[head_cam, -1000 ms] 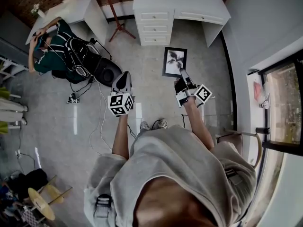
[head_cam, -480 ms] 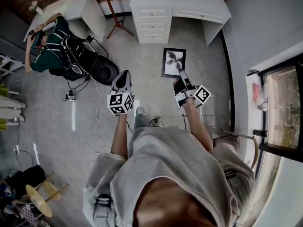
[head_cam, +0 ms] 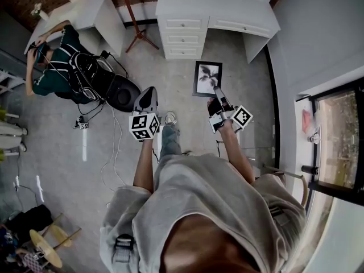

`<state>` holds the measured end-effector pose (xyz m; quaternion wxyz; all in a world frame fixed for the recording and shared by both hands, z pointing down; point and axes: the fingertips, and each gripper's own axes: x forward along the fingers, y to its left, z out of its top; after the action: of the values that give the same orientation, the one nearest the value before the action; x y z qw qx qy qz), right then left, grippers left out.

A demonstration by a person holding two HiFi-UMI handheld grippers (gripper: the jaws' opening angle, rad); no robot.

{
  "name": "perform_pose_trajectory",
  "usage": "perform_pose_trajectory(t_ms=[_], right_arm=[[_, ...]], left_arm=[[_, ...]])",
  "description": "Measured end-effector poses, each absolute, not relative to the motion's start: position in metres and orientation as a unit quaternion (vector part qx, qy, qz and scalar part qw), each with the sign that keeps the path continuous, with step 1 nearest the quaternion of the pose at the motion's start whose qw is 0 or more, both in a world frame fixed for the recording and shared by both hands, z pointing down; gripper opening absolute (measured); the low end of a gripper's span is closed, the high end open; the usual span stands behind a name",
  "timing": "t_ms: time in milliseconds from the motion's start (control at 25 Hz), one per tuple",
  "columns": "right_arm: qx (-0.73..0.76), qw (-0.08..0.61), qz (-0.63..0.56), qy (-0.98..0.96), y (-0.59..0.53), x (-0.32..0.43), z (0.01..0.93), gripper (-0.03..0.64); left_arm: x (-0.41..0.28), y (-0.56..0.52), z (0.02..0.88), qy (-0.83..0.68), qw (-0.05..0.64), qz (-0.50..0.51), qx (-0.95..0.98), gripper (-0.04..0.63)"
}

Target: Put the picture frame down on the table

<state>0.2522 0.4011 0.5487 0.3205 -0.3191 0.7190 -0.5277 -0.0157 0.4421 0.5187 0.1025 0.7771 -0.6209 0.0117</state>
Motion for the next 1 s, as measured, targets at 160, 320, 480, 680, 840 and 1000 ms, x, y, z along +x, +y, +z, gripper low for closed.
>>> perform_pose_trajectory(t_ms=[160,320,480,680,840,1000], right_arm=[[-0.325,0.32,-0.524,0.72,0.352,0.239,0.548,0.084],[-0.332,0.323,-0.521,0.717,0.3,0.217,0.54,0.084],[-0.339,0.32,-0.514,0.72,0.252,0.195,0.532,0.084],[-0.349,0.324,-0.506,0.719,0.199,0.176,0.524,0.084],[-0.359,0.33,-0.5,0.716,0.161,0.163,0.521,0.084],[-0.363,0.34,-0.494,0.713,0.128,0.152,0.516,0.084]], left_arm=[[-0.03,0.389,0.52,-0.615,0.103,0.008,0.781,0.017],[-0.049,0.332,0.514,-0.607,0.103,0.006,0.788,0.017],[-0.069,0.277,0.508,-0.597,0.106,0.007,0.795,0.017],[-0.091,0.214,0.499,-0.587,0.102,0.002,0.803,0.017],[-0.105,0.172,0.495,-0.58,0.099,0.0,0.809,0.017],[-0.118,0.134,0.493,-0.573,0.097,-0.002,0.814,0.017]])
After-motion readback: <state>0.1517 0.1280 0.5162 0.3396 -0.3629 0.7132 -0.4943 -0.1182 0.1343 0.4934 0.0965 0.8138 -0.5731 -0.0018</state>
